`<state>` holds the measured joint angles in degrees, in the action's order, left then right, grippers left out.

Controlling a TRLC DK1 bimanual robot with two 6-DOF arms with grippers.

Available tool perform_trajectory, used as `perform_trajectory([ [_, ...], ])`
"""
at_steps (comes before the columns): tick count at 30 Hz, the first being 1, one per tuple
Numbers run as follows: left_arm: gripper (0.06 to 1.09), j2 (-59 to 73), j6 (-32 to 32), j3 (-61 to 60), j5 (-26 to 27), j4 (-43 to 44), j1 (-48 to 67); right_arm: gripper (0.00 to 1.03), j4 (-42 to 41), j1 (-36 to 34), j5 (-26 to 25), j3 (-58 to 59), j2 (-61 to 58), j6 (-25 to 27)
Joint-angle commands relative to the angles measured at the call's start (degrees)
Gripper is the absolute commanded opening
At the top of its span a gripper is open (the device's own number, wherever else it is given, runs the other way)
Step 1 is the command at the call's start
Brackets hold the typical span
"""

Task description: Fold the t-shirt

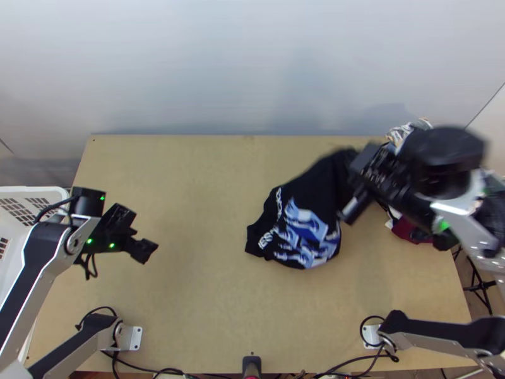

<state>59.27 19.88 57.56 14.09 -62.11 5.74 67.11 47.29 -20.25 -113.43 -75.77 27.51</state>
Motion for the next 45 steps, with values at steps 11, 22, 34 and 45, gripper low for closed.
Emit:
perform_trajectory([
  [11, 1.04, 25.90, -3.27, 14.77, -1.25, 10.95, 19.84, 0.03, 8.12, -26.37, -1.28, 44.52, 28.22, 2.38],
  [22, 1.04, 47.35, -8.19, 30.24, -4.24, 13.24, 31.79, 0.03, 9.18, -35.95, 0.48, 47.77, 31.91, 2.99],
  [34, 1.04, 55.96, -12.58, 35.87, -3.28, 13.15, 36.89, 0.03, 9.18, -35.07, 1.53, 48.21, 32.61, 2.11],
  [45, 0.91, 60.44, -12.76, 35.69, -3.89, 14.56, 38.74, 0.03, 9.09, -31.82, 1.97, 46.89, 31.82, 1.23],
])
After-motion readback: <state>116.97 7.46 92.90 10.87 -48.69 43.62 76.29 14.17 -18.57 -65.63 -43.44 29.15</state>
